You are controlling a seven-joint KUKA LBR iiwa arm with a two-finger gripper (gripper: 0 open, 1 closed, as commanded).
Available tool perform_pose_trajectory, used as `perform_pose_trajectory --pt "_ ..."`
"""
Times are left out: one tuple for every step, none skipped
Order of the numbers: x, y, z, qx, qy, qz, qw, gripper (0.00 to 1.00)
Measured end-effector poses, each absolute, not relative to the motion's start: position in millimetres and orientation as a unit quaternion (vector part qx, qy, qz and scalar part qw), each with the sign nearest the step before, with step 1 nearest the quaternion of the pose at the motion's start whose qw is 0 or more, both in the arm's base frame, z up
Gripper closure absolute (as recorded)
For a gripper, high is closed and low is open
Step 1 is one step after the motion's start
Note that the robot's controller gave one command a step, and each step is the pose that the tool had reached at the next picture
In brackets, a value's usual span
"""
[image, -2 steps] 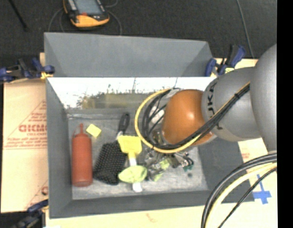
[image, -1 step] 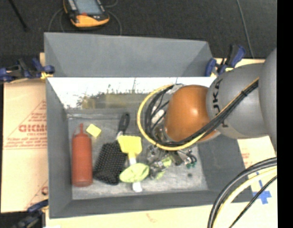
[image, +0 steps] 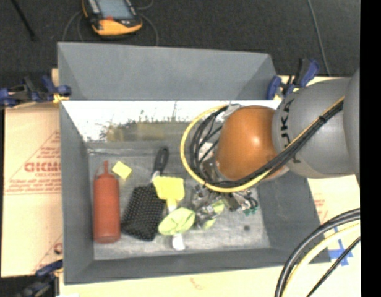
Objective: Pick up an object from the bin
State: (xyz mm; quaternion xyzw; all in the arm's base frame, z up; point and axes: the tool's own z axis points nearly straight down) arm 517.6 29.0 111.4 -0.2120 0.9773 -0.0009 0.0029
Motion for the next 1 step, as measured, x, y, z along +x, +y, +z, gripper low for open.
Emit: perform_pose_trajectory --pt "516.2 28.8 119.7 -0.212 0.977 0.0 0.0 1.0"
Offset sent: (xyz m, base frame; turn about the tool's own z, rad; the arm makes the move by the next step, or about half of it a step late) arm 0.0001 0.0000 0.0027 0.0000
